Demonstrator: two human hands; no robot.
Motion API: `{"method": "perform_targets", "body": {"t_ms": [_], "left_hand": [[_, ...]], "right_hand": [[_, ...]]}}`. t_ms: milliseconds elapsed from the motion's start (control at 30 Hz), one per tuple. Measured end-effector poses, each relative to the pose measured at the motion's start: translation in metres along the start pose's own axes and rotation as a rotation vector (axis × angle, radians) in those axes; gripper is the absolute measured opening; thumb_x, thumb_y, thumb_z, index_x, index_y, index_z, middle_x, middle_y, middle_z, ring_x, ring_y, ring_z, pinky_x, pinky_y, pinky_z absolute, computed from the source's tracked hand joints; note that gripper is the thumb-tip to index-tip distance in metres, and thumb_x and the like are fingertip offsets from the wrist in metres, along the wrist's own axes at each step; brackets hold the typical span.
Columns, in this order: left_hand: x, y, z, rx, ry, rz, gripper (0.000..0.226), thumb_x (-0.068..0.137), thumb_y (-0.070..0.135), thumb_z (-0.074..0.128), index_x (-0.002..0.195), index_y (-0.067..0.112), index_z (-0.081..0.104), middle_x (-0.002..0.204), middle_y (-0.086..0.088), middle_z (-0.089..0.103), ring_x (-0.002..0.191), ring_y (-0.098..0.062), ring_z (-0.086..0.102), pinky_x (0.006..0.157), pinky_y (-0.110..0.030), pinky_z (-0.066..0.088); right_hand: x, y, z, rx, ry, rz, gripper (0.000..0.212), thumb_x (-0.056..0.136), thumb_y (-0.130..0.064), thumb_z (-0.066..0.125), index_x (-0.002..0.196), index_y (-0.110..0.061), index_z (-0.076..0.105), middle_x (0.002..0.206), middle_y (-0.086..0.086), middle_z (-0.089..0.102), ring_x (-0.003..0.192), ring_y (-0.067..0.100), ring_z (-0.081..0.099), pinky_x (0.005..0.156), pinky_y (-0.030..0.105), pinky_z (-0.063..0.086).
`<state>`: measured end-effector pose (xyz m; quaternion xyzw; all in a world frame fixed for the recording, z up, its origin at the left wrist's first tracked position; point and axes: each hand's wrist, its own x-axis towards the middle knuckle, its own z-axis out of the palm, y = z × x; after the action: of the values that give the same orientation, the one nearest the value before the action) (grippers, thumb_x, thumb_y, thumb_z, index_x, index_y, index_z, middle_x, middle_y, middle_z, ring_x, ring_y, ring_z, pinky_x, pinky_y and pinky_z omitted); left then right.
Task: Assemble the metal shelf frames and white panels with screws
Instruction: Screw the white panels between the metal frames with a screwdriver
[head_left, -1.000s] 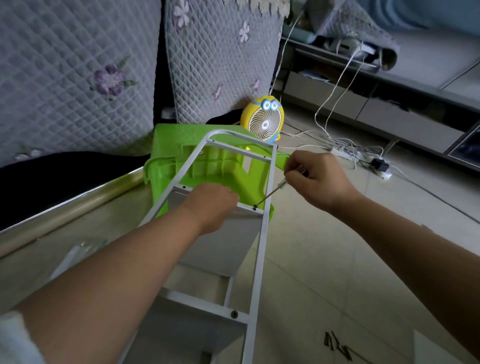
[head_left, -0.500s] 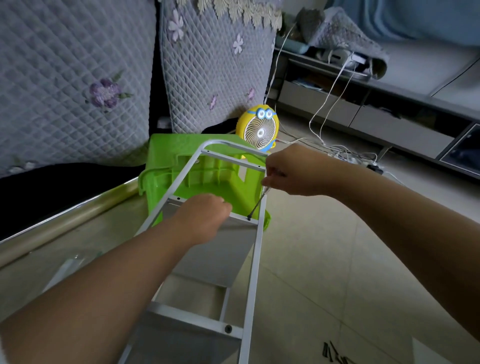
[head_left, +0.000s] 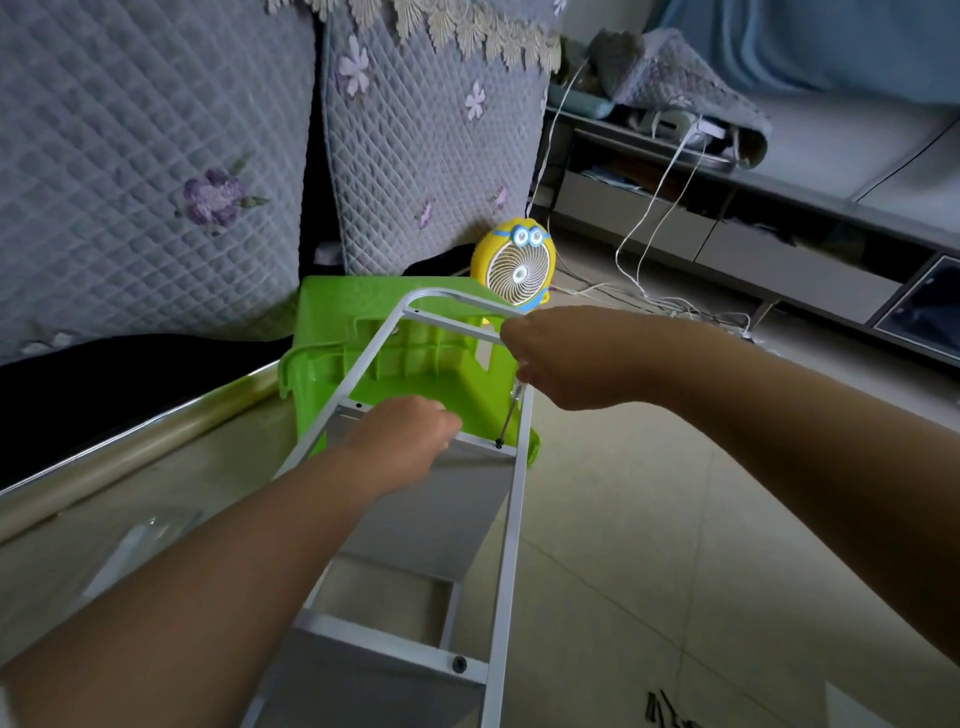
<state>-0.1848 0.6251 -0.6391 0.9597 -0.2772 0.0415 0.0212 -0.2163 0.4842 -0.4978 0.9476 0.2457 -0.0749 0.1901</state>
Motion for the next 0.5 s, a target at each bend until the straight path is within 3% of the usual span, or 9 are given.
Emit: {"method": "perform_targets", "body": {"t_ms": [100, 167, 267, 400, 500], "left_hand": [[0.0016, -0.0032, -0.0024, -0.061, -0.015, -0.005, 0.023, 0.096, 0.019, 0.044, 0.113, 0.008, 0.057, 0.106, -0.008, 0.058, 0.097, -0.026, 0.055, 0.074, -0.032, 0.041], [0.0018, -0.0033, -0.0026, -0.060, -0.011, -0.005, 0.026, 0.096, 0.020, 0.044, 0.116, 0.009, 0.056, 0.110, -0.008, 0.058, 0.100, -0.026, 0.055, 0.078, -0.033, 0.042], [0.0009, -0.0023, -0.0013, -0.050, 0.005, 0.001, 0.026, 0.097, 0.020, 0.043, 0.117, 0.010, 0.056, 0.111, -0.007, 0.059, 0.100, -0.024, 0.056, 0.077, -0.031, 0.042], [0.0002, -0.0024, -0.0006, -0.083, 0.017, -0.012, 0.025, 0.096, 0.020, 0.044, 0.116, 0.010, 0.057, 0.109, -0.007, 0.059, 0.098, -0.024, 0.056, 0.078, -0.031, 0.043], [-0.0002, -0.0015, -0.0011, -0.087, 0.014, -0.016, 0.024, 0.096, 0.020, 0.044, 0.114, 0.010, 0.057, 0.107, -0.006, 0.059, 0.097, -0.023, 0.055, 0.076, -0.031, 0.042]], "right_hand": [[-0.0056, 0.0014, -0.0048, -0.106, 0.044, -0.019, 0.027, 0.095, -0.028, 0.044, 0.110, -0.007, 0.051, 0.100, 0.010, 0.055, 0.092, 0.026, 0.054, 0.070, 0.028, 0.036], [-0.0078, -0.0013, -0.0056, -0.180, 0.042, -0.037, 0.032, 0.097, -0.033, 0.040, 0.109, -0.007, 0.054, 0.085, 0.006, 0.052, 0.081, 0.025, 0.047, 0.068, 0.028, 0.036], [-0.0070, -0.0074, -0.0034, -0.211, 0.045, -0.033, 0.039, 0.099, -0.035, 0.031, 0.105, -0.006, 0.058, 0.062, 0.000, 0.029, 0.072, 0.023, 0.038, 0.065, 0.030, 0.037], [-0.0046, -0.0071, -0.0049, -0.188, 0.044, 0.011, 0.041, 0.101, -0.032, 0.028, 0.103, -0.003, 0.057, 0.061, -0.001, 0.026, 0.072, 0.021, 0.035, 0.066, 0.031, 0.036], [-0.0022, -0.0042, -0.0027, -0.114, 0.021, 0.049, 0.035, 0.100, -0.031, 0.029, 0.108, -0.005, 0.052, 0.073, 0.006, 0.043, 0.078, 0.025, 0.042, 0.068, 0.031, 0.035]]}}
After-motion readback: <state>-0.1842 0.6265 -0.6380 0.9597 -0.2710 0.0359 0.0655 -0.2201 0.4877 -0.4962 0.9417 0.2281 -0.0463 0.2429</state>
